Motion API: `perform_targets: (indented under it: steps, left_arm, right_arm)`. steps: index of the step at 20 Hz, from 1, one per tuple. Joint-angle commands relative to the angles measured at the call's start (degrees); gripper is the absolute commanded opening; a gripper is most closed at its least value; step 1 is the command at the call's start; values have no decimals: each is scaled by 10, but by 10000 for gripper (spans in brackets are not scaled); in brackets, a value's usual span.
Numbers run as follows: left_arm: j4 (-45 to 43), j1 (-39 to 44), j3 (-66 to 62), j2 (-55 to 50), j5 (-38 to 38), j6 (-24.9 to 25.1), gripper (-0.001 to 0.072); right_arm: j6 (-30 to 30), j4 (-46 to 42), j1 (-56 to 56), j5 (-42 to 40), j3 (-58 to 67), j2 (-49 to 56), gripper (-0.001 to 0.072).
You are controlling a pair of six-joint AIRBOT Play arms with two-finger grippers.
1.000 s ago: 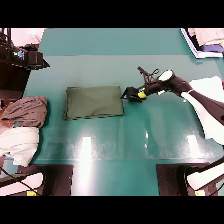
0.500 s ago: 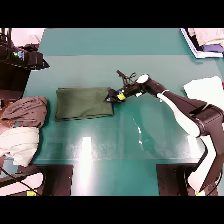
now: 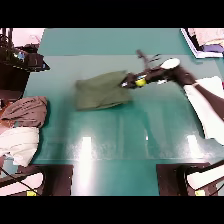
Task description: Fold the shirts.
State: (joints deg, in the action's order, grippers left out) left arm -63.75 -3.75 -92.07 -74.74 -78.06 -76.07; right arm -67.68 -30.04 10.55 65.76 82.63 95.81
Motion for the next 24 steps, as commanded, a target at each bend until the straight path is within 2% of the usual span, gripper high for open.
perform_targets:
  steps: [1,5,10,14,18,24]
  left_arm:
    - [5,22,0,0,-3,0,24]
    - [5,108,0,0,39,-5,24]
    - [5,192,0,0,106,-5,24]
    - [1,211,0,0,116,-5,24]
    - [-7,211,0,0,116,-5,24]
    - [-19,211,0,0,116,-4,24]
  right_arm:
    - [-8,-51,-136,2,-70,-107,10]
    - [-8,-96,-297,-16,-103,-177,10]
    - [-8,-117,-447,-39,-78,-188,10]
    - [-8,-117,-497,-53,-24,-188,10]
    - [-14,-123,-522,-7,61,-194,10]
    - [-92,-271,-530,37,80,-265,11]
